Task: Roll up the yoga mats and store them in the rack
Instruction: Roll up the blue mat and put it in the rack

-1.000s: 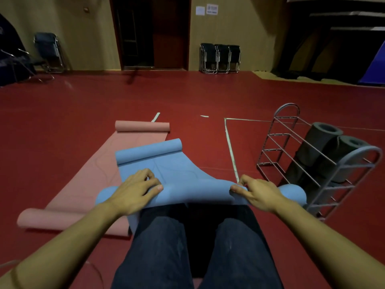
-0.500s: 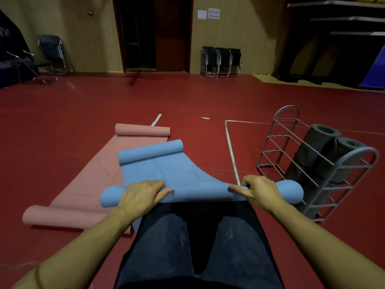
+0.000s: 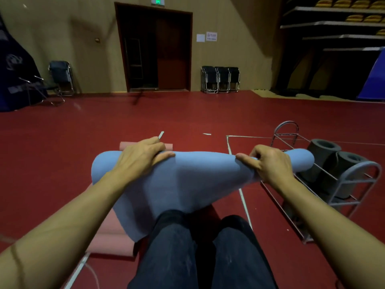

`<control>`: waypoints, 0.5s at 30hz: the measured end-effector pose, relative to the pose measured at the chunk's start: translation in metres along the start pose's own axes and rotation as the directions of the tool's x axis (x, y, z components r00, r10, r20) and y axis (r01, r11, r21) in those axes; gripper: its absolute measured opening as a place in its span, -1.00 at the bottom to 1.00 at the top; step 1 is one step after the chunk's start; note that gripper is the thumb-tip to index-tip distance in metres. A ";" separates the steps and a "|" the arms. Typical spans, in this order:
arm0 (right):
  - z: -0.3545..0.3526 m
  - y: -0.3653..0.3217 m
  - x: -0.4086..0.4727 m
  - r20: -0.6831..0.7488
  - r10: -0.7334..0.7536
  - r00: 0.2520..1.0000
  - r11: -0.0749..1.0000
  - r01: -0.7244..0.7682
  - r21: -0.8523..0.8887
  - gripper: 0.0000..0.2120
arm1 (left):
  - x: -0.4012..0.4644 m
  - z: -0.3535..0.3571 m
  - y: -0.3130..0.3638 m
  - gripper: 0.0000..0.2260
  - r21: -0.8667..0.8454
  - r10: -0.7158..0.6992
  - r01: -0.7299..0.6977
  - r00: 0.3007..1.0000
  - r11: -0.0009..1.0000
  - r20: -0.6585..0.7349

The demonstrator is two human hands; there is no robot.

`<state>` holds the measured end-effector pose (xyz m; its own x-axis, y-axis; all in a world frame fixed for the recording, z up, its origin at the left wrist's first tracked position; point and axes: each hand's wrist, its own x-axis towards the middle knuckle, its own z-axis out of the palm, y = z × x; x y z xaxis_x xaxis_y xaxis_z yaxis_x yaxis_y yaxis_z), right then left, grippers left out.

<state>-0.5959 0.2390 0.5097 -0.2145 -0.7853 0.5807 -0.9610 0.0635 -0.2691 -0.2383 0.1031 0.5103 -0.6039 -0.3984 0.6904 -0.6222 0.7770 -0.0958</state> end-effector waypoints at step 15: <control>0.018 0.031 -0.092 0.686 -0.097 0.721 0.991 0.009 0.131 -0.32 | -0.126 0.018 0.079 -0.55 -0.330 -0.050 0.507 0.598 0.796 0.800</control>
<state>-0.6027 0.3023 0.4342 0.0584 -0.9949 -0.0822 -0.9319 -0.0248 -0.3619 -0.2204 0.2059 0.4034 -0.7286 -0.6670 -0.1555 -0.6375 0.5773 0.5102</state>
